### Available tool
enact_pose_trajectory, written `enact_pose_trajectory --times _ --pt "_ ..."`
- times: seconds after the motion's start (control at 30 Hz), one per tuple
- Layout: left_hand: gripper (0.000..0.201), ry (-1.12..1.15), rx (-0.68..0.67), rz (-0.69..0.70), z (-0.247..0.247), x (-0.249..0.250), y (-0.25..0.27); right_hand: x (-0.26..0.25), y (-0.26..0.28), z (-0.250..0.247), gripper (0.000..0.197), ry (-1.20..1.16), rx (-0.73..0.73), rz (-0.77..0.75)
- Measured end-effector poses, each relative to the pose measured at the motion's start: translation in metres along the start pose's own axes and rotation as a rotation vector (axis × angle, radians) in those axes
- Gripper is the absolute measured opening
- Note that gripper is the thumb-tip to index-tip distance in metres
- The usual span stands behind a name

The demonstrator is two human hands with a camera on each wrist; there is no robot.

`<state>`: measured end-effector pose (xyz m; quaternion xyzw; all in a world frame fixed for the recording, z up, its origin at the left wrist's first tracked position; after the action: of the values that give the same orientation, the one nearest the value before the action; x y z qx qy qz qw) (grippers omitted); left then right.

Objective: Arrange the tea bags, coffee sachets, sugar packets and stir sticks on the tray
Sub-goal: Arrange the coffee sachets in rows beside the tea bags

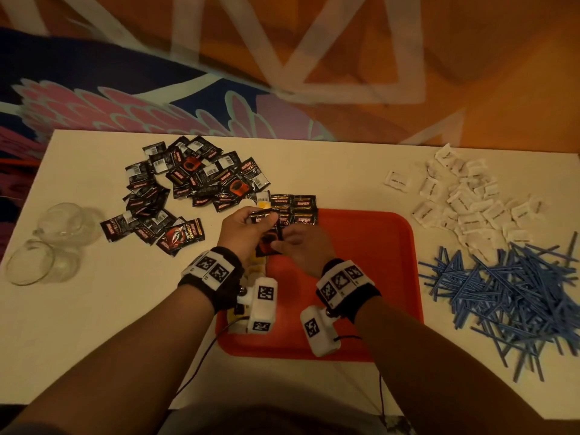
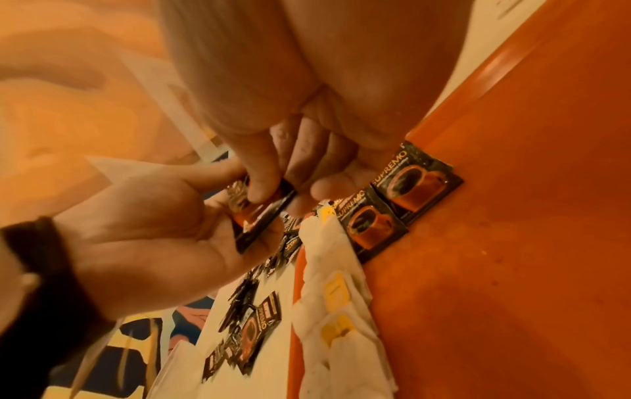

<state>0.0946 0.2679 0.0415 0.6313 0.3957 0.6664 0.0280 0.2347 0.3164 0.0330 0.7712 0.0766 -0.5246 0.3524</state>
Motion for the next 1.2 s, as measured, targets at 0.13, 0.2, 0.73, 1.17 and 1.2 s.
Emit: enact_pose_trajectory --times 0.13,0.2,0.73,1.17,1.2 --pt "0.008 0.081 -0.099 0.009 -0.008 0.006 0.007 0.001 0.000 -0.003 0.018 0.014 0.050 -0.001" --pt "0.014 0.049 -0.116 0.027 -0.013 0.005 0.009 0.003 0.002 -0.005 0.016 0.043 0.055 -0.022" --pt "0.018 -0.210 -0.188 0.122 -0.013 -0.009 0.016 0.015 0.018 0.000 0.009 0.140 0.007 -0.026" --pt "0.010 -0.215 0.088 -0.053 -0.036 -0.028 -0.008 0.044 -0.007 -0.002 0.031 0.170 0.140 0.233" --pt "0.010 -0.219 0.088 -0.060 -0.040 -0.030 -0.008 0.046 -0.011 0.000 0.030 0.174 0.144 0.249"
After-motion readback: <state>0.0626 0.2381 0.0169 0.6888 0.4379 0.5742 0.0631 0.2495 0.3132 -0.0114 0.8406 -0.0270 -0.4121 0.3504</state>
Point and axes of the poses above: each hand's wrist, its own y-axis away from the middle knuckle, its own z-axis out of the palm, x = y × z, the point moved 1 cm from there along -y, towards the middle knuckle, and after that the axes turned 9 degrees about -y, right-handed, at the moved point
